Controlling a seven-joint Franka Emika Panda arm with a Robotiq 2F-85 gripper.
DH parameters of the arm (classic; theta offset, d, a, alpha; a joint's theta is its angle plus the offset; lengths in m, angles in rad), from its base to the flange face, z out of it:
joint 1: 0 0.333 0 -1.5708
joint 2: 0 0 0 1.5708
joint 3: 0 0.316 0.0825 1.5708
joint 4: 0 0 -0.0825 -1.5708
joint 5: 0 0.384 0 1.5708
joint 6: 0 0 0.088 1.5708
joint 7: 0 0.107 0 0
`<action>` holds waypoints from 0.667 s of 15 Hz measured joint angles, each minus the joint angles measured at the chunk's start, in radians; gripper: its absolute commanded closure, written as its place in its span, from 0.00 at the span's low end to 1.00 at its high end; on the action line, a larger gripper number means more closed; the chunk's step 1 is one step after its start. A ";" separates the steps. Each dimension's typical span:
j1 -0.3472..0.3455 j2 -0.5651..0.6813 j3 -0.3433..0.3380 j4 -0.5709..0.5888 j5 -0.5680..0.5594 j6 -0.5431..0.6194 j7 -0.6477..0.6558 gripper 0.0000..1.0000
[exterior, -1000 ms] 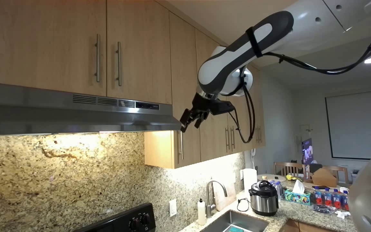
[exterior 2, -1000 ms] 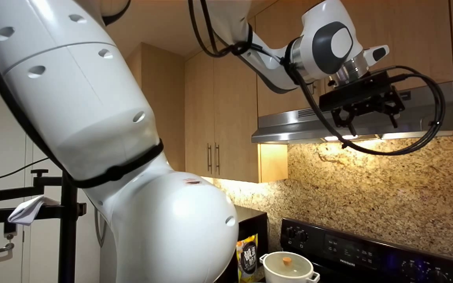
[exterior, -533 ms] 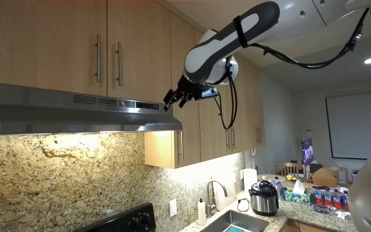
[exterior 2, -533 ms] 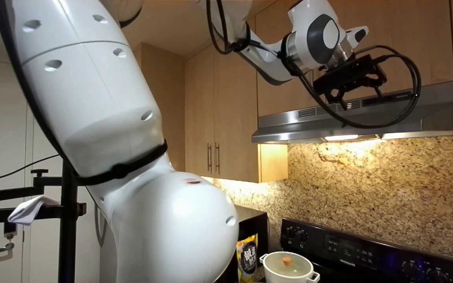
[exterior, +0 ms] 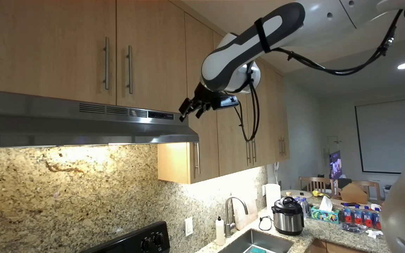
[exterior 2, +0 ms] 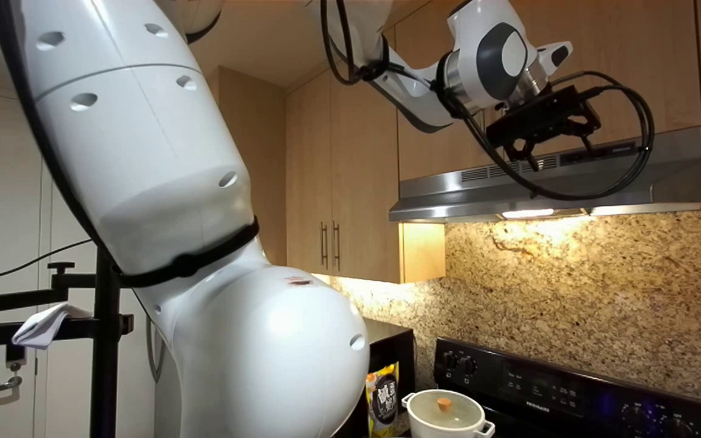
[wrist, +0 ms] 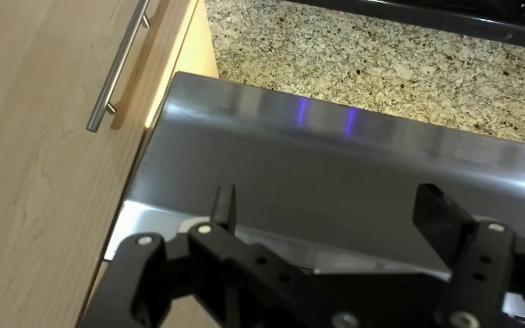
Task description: Turn off the light above the stove
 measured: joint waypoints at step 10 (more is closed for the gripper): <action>0.079 0.110 -0.071 0.130 0.006 0.004 -0.019 0.00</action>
